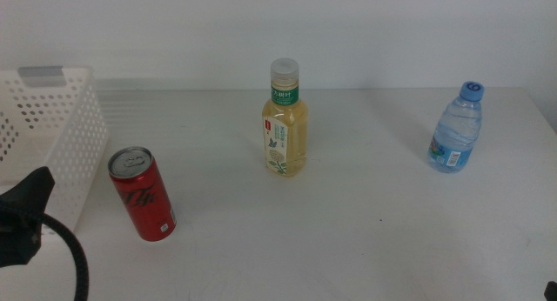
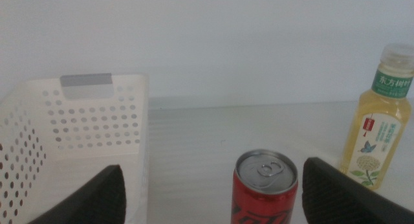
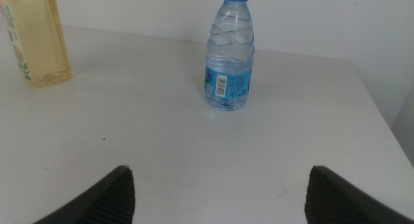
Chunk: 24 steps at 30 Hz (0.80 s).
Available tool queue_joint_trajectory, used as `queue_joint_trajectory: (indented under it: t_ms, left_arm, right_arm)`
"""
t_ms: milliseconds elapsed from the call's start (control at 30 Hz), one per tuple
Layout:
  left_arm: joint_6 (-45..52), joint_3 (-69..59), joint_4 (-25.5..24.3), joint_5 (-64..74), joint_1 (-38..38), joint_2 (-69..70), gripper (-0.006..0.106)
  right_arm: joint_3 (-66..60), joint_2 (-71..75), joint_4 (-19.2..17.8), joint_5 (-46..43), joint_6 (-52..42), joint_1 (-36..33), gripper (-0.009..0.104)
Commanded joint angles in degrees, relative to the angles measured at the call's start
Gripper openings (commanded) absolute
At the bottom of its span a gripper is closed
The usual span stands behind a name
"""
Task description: Use arms to grab the bottles and put them into the dustbin to the left of the table.
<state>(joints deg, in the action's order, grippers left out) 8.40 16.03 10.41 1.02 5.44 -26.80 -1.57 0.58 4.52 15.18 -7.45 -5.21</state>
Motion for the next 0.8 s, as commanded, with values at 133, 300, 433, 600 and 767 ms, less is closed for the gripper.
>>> queue_joint_trajectory:
  t_ms: [133,300,433,600,767]
  left_arm:
    - [-0.9,1.9,0.9,-6.9,0.1,-0.7,0.09]
    - [-0.9,1.9,1.0,-16.1,0.0,-0.7,0.09]
    - [-1.0,1.9,1.0,-16.8,0.0,-0.6,0.09]
    - [-0.9,1.9,3.5,-16.3,0.0,-0.8,0.09]
    - [-4.4,0.6,1.5,-13.7,0.2,-1.5,0.09]
  right_arm:
    - [0.4,1.5,-0.6,-4.2,-0.5,0.3,0.07]
    - [0.4,1.5,-0.6,-4.2,-0.5,0.3,0.07]
    - [0.4,1.5,-0.6,-4.2,-0.5,0.3,0.07]
    - [0.4,1.5,-0.6,-4.2,-0.5,0.3,0.07]
    - [0.4,1.5,-0.6,-4.2,-0.5,0.3,0.07]
